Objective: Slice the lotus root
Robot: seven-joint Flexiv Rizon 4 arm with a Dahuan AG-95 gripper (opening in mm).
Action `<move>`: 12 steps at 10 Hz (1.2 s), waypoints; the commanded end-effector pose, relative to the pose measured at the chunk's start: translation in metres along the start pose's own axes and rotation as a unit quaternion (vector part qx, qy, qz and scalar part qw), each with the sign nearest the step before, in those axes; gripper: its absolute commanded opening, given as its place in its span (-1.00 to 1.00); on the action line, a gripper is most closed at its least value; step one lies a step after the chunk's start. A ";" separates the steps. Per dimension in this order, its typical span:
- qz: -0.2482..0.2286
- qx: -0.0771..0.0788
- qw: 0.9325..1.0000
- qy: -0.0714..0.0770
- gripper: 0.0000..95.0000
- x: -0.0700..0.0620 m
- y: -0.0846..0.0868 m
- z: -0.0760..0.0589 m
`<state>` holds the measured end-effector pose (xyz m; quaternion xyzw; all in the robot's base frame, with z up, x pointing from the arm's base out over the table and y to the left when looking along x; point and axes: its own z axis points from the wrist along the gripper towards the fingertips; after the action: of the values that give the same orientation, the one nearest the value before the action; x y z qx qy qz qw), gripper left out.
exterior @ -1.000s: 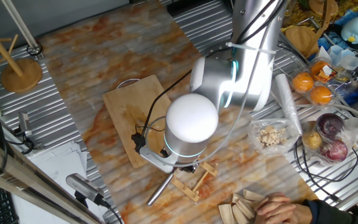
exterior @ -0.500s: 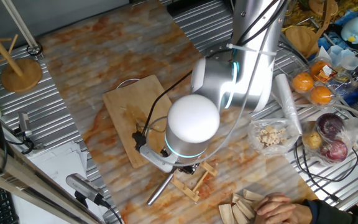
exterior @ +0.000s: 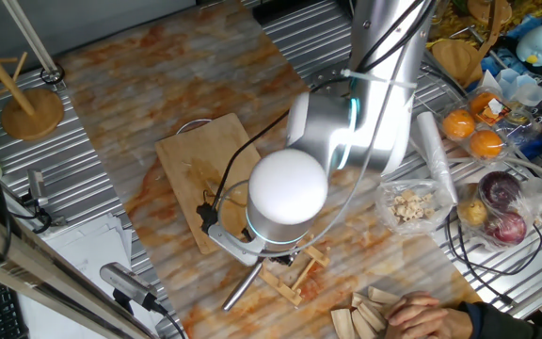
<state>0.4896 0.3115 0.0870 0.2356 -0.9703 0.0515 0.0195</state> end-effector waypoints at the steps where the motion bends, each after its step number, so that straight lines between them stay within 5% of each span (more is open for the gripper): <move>1: -0.002 0.000 1.000 -0.002 -0.20 -0.001 -0.003 0.007; 12: -0.009 0.017 1.000 0.002 -0.20 -0.004 -0.003 0.039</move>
<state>0.4924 0.3065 0.0472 0.2446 -0.9671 0.0679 0.0189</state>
